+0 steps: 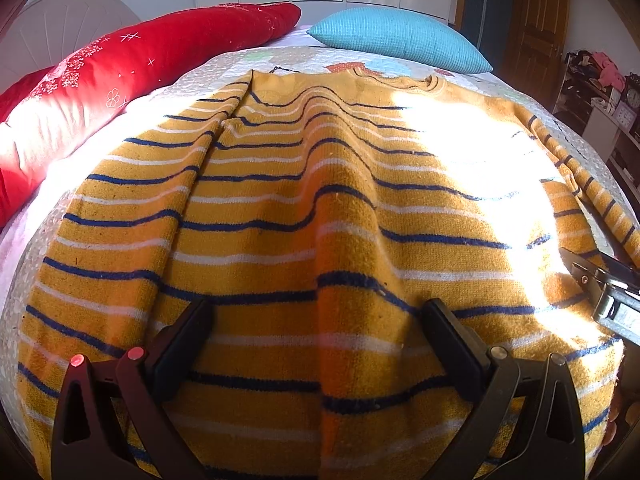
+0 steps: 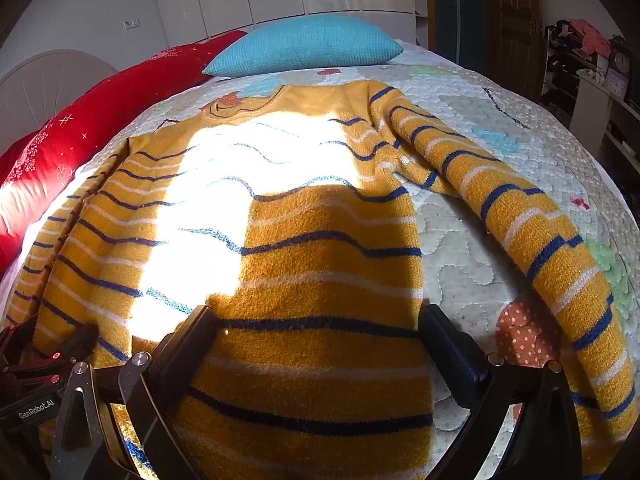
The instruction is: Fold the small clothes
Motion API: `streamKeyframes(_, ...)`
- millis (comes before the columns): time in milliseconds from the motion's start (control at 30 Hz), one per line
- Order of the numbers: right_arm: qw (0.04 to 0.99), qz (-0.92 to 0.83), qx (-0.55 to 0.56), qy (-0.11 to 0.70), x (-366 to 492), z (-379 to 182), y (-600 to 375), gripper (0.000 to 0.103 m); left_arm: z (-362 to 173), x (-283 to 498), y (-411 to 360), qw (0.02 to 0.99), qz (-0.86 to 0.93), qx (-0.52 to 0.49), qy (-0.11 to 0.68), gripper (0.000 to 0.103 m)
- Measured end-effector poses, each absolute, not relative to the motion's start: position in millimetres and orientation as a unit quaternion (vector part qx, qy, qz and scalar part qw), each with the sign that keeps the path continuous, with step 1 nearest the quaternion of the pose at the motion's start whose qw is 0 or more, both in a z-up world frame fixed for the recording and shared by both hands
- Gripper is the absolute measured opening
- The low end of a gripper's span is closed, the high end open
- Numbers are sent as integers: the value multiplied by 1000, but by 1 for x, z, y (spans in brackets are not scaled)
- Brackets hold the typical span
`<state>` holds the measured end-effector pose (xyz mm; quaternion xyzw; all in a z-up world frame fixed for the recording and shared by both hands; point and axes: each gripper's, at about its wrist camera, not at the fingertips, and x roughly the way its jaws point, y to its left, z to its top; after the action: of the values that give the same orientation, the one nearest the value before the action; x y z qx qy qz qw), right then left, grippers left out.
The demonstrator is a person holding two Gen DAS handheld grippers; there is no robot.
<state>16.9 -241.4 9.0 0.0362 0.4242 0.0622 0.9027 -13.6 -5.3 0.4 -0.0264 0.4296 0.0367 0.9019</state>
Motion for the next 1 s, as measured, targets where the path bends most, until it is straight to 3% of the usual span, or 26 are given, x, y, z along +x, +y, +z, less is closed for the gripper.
streamKeyframes(900, 904, 71, 60, 417, 10, 13, -248, 103, 4, -21, -6, 903, 45, -23, 427, 103)
streamKeyframes(1000, 904, 71, 60, 418, 10, 13, -247, 103, 21, -37, 3, 901, 28, -61, 429, 102)
